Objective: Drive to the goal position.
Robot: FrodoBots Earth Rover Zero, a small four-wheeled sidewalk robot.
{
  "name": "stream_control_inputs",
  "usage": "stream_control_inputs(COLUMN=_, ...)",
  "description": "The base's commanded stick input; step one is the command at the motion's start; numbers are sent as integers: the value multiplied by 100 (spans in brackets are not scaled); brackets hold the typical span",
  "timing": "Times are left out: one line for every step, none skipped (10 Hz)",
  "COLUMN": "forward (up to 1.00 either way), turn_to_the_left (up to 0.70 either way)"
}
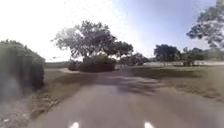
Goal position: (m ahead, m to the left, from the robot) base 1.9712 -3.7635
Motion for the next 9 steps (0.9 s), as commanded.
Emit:
stream_control_inputs(forward=100, turn_to_the_left=39)
stream_control_inputs(forward=100, turn_to_the_left=39)
stream_control_inputs(forward=100, turn_to_the_left=-1)
stream_control_inputs(forward=100, turn_to_the_left=-1)
stream_control_inputs(forward=100, turn_to_the_left=-1)
stream_control_inputs(forward=100, turn_to_the_left=-1)
stream_control_inputs(forward=100, turn_to_the_left=-1)
stream_control_inputs(forward=100, turn_to_the_left=-1)
stream_control_inputs(forward=100, turn_to_the_left=-1)
